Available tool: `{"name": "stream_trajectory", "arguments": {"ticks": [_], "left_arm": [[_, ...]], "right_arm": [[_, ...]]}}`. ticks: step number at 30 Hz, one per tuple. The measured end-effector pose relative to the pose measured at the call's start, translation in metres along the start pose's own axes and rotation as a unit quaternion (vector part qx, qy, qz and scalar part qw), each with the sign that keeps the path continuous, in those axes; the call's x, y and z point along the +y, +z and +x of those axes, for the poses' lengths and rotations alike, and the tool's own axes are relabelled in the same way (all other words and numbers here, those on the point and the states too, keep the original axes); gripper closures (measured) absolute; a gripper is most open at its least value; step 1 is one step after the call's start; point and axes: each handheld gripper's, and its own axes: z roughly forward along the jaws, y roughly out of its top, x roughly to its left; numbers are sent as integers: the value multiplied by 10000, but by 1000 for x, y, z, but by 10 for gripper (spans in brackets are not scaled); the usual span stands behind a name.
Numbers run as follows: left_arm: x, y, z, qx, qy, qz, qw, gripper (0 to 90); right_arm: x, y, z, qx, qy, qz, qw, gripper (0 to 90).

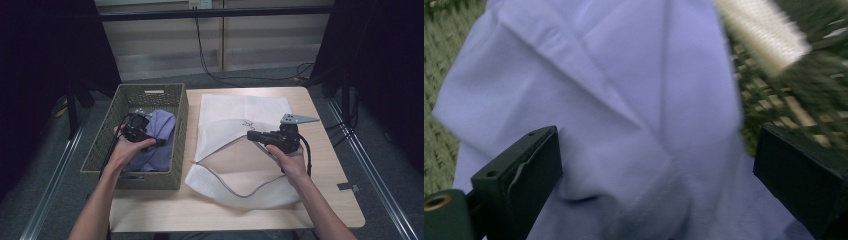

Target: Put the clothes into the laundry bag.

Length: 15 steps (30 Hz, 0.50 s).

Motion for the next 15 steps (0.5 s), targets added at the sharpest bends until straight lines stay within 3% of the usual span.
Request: {"name": "stream_trajectory", "arguments": {"ticks": [2,4,6,7,9,11,12,15], "left_arm": [[1,3,3,-30,8,196,9998,59],[-1,8,3,-56,-53,233,9997,57],[-1,12,4,-142,58,425,9990,50],[0,16,3,-220,5,481,9986,50],[2,23,3,-191,135,770,9968,45],[4,29,4,-245,105,810,9964,41],[4,33,1,-245,37,820,9963,26],[4,40,-4,-82,251,1025,9944,22]], "right_arm": [[0,0,-1,7,10,1,10000,890],[0,0,-1,-16,5,5,10000,889],[0,-1,-2,-39,6,0,10000,889],[0,-2,-3,-40,29,14,10000,889],[-1,-1,-4,-36,29,23,10000,890],[-2,0,-4,-31,42,65,10000,889],[-3,0,-4,-40,55,81,9999,889],[-3,0,-6,-33,78,87,9999,889]]}}
